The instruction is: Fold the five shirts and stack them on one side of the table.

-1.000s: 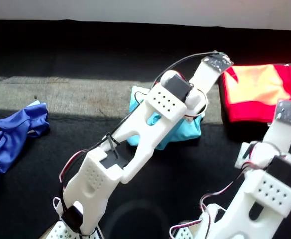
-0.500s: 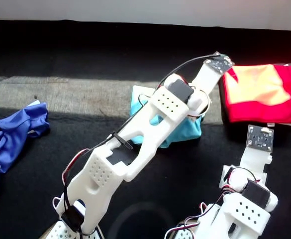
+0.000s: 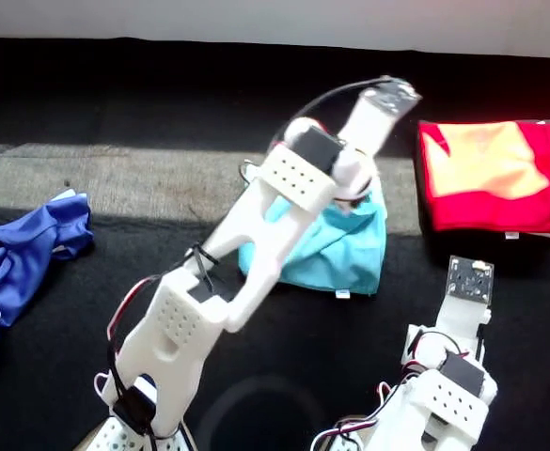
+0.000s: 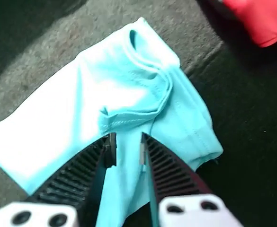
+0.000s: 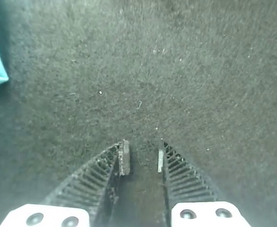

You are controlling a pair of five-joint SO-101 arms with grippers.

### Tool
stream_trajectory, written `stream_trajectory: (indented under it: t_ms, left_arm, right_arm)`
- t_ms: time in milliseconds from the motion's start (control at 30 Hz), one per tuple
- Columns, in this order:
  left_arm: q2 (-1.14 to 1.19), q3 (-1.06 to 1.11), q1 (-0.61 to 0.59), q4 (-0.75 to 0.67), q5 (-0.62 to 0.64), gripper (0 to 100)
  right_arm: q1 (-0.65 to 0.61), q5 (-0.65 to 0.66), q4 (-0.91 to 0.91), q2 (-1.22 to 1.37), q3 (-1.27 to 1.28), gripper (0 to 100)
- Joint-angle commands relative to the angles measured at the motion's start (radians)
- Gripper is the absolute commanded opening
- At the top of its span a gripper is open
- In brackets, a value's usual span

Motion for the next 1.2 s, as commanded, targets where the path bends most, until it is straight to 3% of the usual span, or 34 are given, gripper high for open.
stream_trajectory:
  t_ms: [0,300,700,833,967,1067,1167]
  left_arm:
    - [0.019,-0.027,-0.064,0.04,0.003,1]
    - [0.154,-0.027,-0.059,-0.043,0.003,1]
    - [0.179,-0.002,0.093,-0.023,0.003,1]
    - [0.174,-0.015,0.142,0.029,0.003,1]
    - [0.147,-0.111,0.163,0.167,0.005,1]
    - [0.116,-0.197,0.148,0.269,0.005,1]
    - [0.085,-0.206,0.094,0.27,0.005,1]
  right_arm:
    - [0.005,0.002,-0.047,-0.013,0.025,11.1]
    - [0.012,0.002,-0.039,-0.015,0.036,11.1]
    - [0.01,0.002,-0.073,-0.015,0.067,11.1]
    - [0.01,0.002,-0.073,-0.015,0.067,11.1]
    - [0.01,0.002,-0.073,-0.015,0.068,11.1]
    - [0.01,0.002,-0.073,-0.015,0.068,11.1]
    - [0.01,0.002,-0.073,-0.015,0.068,11.1]
